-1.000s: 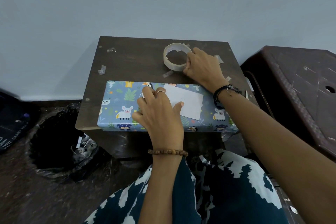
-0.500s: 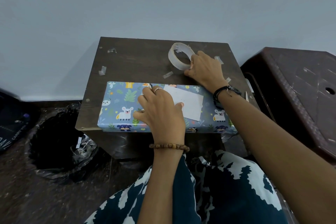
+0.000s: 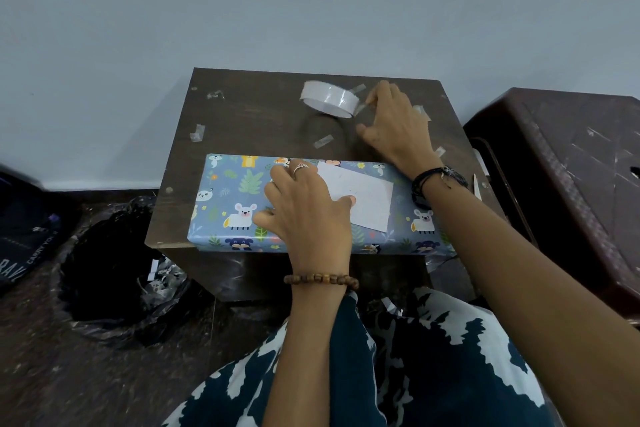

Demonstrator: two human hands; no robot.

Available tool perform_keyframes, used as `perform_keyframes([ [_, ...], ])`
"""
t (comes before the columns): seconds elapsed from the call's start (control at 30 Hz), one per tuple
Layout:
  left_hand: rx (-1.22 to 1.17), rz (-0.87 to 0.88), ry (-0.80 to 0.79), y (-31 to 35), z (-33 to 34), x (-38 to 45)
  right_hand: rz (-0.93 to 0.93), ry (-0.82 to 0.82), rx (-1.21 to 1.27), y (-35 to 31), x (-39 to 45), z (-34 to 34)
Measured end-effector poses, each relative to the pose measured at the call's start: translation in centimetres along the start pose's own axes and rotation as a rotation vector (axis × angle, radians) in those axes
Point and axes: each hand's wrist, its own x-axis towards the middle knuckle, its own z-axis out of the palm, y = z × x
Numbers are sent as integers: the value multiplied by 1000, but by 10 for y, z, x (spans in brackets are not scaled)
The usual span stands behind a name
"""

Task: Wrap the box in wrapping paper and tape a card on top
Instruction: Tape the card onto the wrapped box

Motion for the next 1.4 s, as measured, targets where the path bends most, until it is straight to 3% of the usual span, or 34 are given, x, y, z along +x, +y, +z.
perform_keyframes([
  [0.2,2,15,5,-2,2,1,-181,123,175,-3,-5,-1],
  [0.43,-1,17,6,-3,4,1,-292,160,105,-1,-5,-1],
  [0.87,99,65,57,0,8,-6,-152,52,74,-5,-2,-3],
  [1.07,293,140,269,9,23,-23,-84,22,162,-5,-2,-6],
  [1.2,231,122,87,12,16,-16,-91,53,221,-4,-4,-7],
  [1.4,-8,-21,-55,4,0,2,-74,66,361,-9,-11,-16],
])
